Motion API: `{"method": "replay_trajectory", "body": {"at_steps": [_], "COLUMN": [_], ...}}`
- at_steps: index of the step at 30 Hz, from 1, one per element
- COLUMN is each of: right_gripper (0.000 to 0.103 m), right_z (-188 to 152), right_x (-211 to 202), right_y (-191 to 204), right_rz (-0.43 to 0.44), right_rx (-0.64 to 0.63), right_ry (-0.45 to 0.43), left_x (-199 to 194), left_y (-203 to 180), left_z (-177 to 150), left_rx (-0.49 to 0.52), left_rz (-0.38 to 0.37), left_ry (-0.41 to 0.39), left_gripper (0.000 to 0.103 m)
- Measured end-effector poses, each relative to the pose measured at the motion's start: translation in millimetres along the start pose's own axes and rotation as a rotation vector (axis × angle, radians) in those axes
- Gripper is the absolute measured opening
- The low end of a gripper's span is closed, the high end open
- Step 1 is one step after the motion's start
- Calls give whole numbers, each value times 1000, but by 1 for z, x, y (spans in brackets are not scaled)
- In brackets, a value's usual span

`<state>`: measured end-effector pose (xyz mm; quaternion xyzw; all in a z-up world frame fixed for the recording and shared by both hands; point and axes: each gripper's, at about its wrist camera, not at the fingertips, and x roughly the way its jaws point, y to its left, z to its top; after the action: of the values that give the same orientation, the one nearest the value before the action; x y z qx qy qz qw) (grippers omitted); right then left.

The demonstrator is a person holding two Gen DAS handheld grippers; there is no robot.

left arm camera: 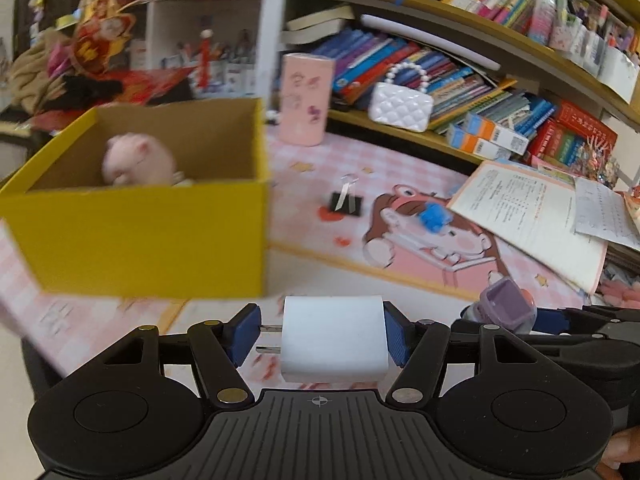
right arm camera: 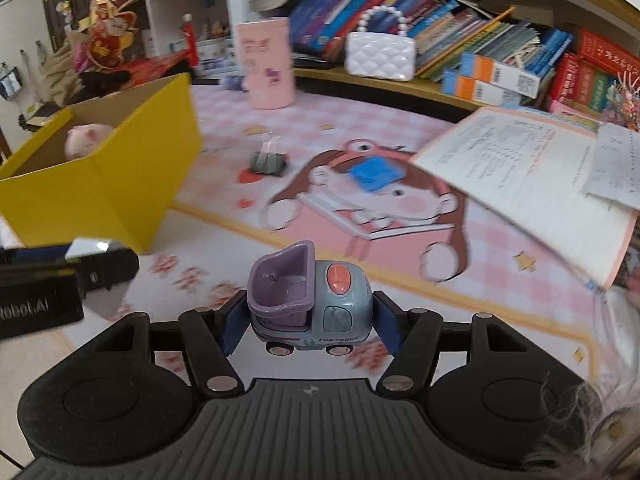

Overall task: Organize objects
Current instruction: 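Carry the charger block and toy car toward the yellow box with both tools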

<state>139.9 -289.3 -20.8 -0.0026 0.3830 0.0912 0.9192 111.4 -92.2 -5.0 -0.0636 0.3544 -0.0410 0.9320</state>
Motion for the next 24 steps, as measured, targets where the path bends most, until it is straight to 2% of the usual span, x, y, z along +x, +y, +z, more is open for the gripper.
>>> {"method": "replay_trajectory", "body": {"at_steps": [13,24], "right_gripper": [62,62], "right_z": [-28,-43], "right_x": [-26,-43], "right_y": [116,185], "right_rz": [92,135], "right_rx": [-60,-84], "right_ry": [9,-23], "left_x": [-73,-122], "left_y": [94,148], "left_z": [-27,-46], "left_rx": [-58,-69], "left_rz": [90,121], "left_ry": [-43,-94], "left_gripper": [63,63]}}
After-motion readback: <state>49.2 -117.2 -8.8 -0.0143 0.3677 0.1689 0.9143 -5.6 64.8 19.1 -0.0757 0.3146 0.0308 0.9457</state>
